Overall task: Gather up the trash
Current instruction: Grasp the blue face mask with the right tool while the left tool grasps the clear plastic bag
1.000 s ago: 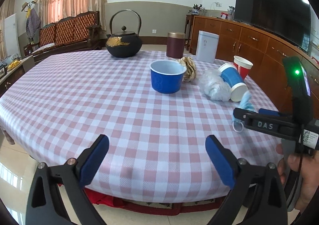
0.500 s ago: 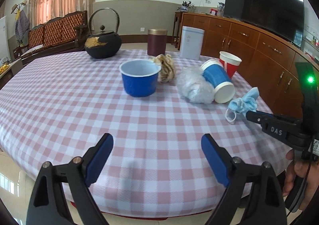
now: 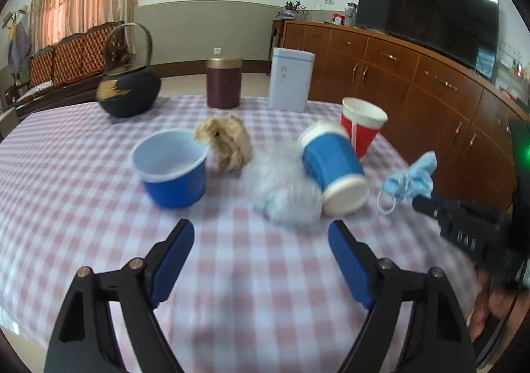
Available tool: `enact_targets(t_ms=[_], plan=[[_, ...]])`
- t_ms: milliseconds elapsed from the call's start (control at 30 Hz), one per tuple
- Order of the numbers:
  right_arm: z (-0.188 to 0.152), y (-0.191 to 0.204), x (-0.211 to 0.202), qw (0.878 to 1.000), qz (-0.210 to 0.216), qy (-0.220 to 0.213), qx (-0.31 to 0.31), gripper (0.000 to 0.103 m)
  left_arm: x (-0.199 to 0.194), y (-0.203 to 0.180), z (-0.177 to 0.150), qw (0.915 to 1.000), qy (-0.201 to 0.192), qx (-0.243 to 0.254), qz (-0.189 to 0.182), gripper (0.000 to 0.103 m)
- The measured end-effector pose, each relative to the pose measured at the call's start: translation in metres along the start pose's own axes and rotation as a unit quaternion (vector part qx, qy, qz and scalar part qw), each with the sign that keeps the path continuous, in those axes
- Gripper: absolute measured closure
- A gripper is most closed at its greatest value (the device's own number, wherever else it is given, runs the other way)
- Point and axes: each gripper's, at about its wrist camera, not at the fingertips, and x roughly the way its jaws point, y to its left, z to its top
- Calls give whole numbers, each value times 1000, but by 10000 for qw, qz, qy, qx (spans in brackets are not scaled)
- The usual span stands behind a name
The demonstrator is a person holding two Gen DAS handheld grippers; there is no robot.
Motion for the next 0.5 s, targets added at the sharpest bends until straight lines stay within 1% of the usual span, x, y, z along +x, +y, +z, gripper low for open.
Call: enact_targets(t_ms=[33, 133, 233, 333, 400, 467, 500], plan=[[3, -2, 4, 10000, -2, 9, 9, 89, 9, -1, 6, 10000, 4, -6, -9, 19], [8, -6, 16, 10000, -4, 54, 45, 89, 28, -2, 13, 9999, 138, -29, -54, 25], [9, -8, 24, 9999, 9, 121, 67, 89, 45, -3, 15, 9992, 373, -51, -112, 26], [9, -7, 27, 9999, 23, 134, 24, 89, 52, -7, 14, 9986, 486, -27, -198, 26], [7, -8, 29, 9998, 49, 162, 41, 89, 58, -10, 14, 9980, 580, -13, -236, 34], [5, -7, 30, 9998, 72, 184, 25, 89, 64, -13, 12, 9970, 701, -6, -313, 52], [4, -6, 30, 9998, 86, 198, 15, 89, 64, -14, 12, 9970, 701, 5, -341, 54]])
